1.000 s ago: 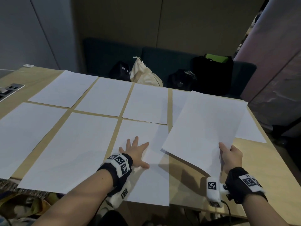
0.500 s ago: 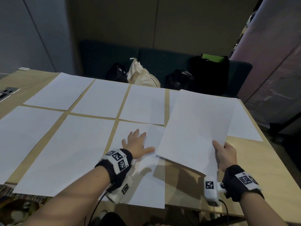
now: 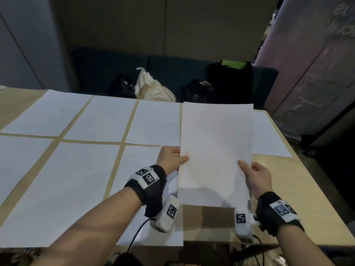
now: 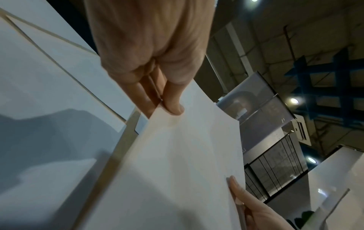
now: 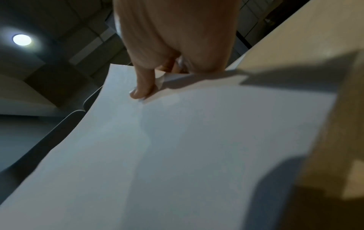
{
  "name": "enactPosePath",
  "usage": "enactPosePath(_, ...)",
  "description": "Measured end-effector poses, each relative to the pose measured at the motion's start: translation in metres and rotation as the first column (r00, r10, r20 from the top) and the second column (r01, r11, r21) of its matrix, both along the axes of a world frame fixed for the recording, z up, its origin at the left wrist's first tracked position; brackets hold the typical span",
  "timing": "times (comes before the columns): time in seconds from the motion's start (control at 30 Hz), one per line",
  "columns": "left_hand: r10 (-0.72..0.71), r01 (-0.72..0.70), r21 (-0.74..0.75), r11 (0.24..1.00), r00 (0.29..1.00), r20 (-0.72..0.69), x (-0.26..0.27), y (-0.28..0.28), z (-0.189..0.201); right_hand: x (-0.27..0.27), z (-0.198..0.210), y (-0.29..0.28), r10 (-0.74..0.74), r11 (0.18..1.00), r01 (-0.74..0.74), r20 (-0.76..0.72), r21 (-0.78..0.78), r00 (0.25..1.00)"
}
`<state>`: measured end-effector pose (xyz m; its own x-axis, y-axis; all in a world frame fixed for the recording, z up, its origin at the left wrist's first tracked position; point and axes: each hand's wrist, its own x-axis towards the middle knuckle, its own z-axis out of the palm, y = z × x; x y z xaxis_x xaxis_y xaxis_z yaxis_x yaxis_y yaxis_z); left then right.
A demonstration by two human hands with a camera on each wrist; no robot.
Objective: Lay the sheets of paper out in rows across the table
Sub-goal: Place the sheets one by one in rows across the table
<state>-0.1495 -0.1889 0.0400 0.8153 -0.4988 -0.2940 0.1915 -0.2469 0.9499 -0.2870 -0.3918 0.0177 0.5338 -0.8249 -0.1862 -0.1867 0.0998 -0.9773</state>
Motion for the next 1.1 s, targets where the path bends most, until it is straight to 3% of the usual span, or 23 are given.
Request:
enactPosePath(0.33,0.013,-0.018,-0.063,0.998,0.997,-0.079,-0.012,-0.023,-0.002,-0.016,-0.003,-0.014,-0.308,0.951,0.309,0.092,0.003,0.947)
enactPosePath(0.63,0.093,-0.095,-0.020,0.995,0.992,-0.084,-0.009,-0.026,-0.007,-0.011,-0.005,-0.027,-0.170,0.978,0.174,0.049,-0.115,0.984)
enactPosePath(0.8,0.035,-0.031,0.041,0.999,0.994,-0.099,-0.015,-0.033,-0.010,-0.010,-0.006,-0.040,-0.089,0.977,0.082,-0.029,-0.195,0.996)
enactPosePath(0.97,-0.001,0.011,0.108,0.994,0.995,-0.097,-0.018,-0.034,-0.014,-0.018,-0.014,-0.067,-0.154,0.956,0.096,-0.196,-0.277,0.968)
enactPosePath(1.1,-0.081,0.113,0.219,0.969,0.986,-0.148,-0.021,-0.027,-0.021,-0.034,-0.031,-0.094,-0.228,0.962,0.158,-0.335,-0.223,0.914)
